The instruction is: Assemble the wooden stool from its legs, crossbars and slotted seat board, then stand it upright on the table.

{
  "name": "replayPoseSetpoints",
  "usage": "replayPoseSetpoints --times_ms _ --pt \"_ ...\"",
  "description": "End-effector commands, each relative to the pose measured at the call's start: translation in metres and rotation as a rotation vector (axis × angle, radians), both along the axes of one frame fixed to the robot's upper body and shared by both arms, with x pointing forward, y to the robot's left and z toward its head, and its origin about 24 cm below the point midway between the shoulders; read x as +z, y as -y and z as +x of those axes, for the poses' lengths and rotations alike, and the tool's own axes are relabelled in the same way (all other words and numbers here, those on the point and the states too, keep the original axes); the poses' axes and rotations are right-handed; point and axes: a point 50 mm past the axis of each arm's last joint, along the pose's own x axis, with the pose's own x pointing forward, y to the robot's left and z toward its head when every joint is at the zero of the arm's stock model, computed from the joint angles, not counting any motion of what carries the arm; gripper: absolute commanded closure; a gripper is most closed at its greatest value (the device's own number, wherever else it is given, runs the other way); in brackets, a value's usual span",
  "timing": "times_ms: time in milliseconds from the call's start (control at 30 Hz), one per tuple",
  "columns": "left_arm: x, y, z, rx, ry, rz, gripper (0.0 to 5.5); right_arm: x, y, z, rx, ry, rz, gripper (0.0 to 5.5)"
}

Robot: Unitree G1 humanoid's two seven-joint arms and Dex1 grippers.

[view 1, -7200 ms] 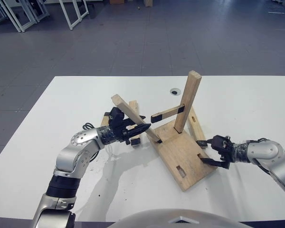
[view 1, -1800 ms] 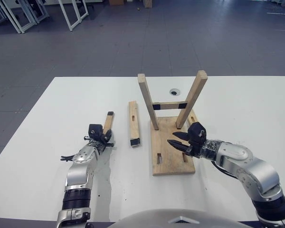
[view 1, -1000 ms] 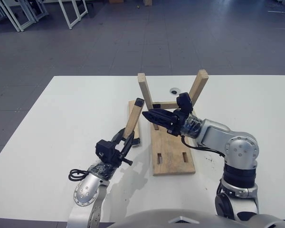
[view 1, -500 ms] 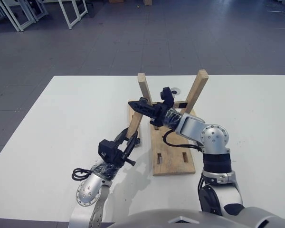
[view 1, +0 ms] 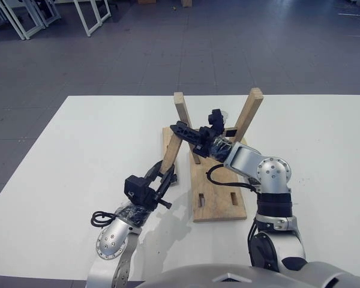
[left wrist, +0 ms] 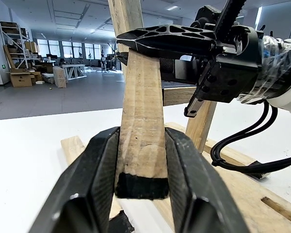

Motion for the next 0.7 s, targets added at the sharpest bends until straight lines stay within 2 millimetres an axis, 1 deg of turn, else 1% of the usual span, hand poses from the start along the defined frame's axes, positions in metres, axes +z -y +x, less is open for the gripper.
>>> replayPoseSetpoints --times_ms 33,100,133,200,267,300,367,400,433,467,533,600,700 --pt "-0.003 0.002 -0.005 -0.069 -0.065 -0.052 3.53 0.007 -0.003 0.001 -0.003 0.027 0.004 5.08" --pt "-0.006 0.0 -0.005 -0.069 -0.087 -0.052 3.28 0.005 0.005 0.001 -0.027 0.029 -0.008 5.08" --pt "-0.007 -0.002 -0.005 -0.067 -0.098 -0.047 3.07 0.004 0.01 0.0 -0.039 0.032 -0.014 5.08" --pt "-0.01 -0.003 -0.007 -0.075 -0.118 -0.042 2.78 0.004 0.028 -0.005 -0.077 0.045 -0.03 5.08" --pt "-0.013 -0.006 -0.008 -0.075 -0.138 -0.035 2.42 0.003 0.054 -0.021 -0.097 0.062 -0.05 5.08" --pt "-0.016 -0.008 -0.009 -0.058 -0.152 -0.029 2.22 0.0 0.069 -0.034 -0.09 0.066 -0.075 5.08" --pt "-0.024 -0.015 -0.008 0.029 -0.195 -0.033 1.76 -0.004 0.102 -0.063 -0.055 0.093 -0.2 5.08" --pt "-0.027 -0.017 -0.005 0.085 -0.214 -0.041 1.71 -0.002 0.117 -0.067 -0.079 0.124 -0.305 5.08" --pt "-0.029 -0.018 -0.002 0.129 -0.226 -0.048 1.71 0.001 0.127 -0.066 -0.115 0.155 -0.386 5.08" --pt "-0.03 -0.018 0.002 0.169 -0.232 -0.046 1.71 0.005 0.136 -0.058 -0.196 0.201 -0.473 5.08" --pt "-0.031 -0.014 0.011 0.214 -0.235 -0.033 1.71 0.01 0.153 -0.035 -0.416 0.286 -0.621 5.08" --pt "-0.031 -0.011 0.015 0.226 -0.234 -0.026 1.71 0.01 0.159 -0.022 -0.556 0.336 -0.692 5.08" --pt "-0.033 -0.009 0.017 0.239 -0.241 -0.02 1.71 0.006 0.165 -0.011 -0.706 0.36 -0.722 5.08"
